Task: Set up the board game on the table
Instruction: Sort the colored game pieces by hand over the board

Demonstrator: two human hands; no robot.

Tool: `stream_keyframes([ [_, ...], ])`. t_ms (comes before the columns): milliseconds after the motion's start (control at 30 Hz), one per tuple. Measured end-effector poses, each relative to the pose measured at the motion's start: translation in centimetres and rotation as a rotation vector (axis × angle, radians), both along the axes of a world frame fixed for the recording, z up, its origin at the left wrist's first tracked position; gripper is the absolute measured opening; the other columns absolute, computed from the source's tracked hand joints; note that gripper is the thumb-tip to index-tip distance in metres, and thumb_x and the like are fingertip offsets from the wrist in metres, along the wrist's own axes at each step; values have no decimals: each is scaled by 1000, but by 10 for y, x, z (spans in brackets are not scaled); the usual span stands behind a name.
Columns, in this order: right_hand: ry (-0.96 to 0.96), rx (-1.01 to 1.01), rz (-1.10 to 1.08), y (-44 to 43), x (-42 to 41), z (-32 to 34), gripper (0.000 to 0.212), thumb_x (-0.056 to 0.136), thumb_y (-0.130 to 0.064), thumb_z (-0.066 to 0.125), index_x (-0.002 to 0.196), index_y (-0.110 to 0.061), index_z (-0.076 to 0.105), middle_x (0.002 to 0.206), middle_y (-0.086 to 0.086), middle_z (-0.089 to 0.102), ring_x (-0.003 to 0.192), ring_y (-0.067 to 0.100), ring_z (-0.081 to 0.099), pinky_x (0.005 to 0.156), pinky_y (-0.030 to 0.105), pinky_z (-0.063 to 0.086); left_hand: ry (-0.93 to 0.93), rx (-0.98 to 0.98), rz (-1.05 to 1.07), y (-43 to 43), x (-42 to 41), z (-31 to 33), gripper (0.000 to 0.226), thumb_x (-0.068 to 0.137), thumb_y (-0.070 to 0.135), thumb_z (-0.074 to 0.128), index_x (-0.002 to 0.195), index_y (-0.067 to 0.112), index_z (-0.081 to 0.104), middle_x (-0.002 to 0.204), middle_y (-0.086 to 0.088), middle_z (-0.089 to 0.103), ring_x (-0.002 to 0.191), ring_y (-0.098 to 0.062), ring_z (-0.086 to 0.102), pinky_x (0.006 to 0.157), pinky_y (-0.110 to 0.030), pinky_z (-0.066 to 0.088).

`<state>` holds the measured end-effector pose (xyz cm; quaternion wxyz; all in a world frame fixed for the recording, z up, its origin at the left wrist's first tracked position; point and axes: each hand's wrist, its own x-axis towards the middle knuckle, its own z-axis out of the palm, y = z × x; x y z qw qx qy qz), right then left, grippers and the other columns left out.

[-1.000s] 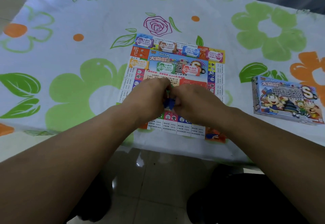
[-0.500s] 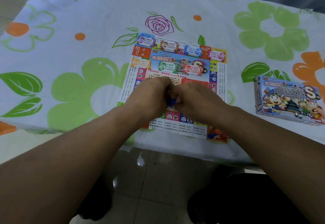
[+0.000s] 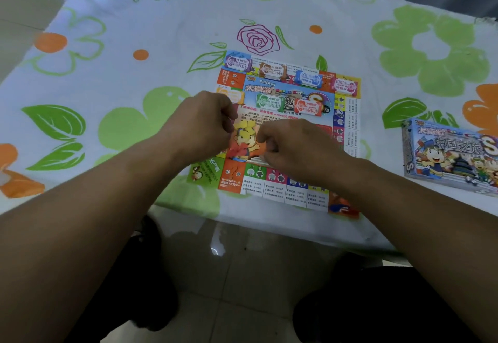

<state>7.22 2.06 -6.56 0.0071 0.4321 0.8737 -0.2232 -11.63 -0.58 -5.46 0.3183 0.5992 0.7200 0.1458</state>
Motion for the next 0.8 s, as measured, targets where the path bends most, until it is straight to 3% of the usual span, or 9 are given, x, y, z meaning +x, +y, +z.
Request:
stream_keyframes([
  [100, -2, -13, 24, 0, -10, -2, 24, 94, -25, 65, 117, -18, 63, 103, 0, 67, 91, 21, 62, 80, 40, 55, 39, -5, -66, -6, 3, -6, 33, 76, 4, 75, 106, 17, 67, 91, 6, 71, 85, -17, 67, 76, -29, 52],
  [333, -60, 12, 27, 2, -26, -9, 20, 96, -23, 60, 114, -18, 63, 104, 0, 65, 92, 21, 61, 78, 40, 56, 101, 28, -123, -13, 3, -20, 30, 81, 6, 69, 108, 19, 65, 97, 2, 72, 88, -20, 66, 75, -31, 52],
  [800, -52, 18, 23, 3, -29, -12, 19, 94, -15, 61, 112, -19, 67, 103, 3, 66, 90, 22, 64, 77, 40, 58, 54, 47, -71, -13, 10, -20, 24, 84, 4, 65, 102, 19, 69, 93, 3, 72, 89, -19, 66, 76, -28, 51],
])
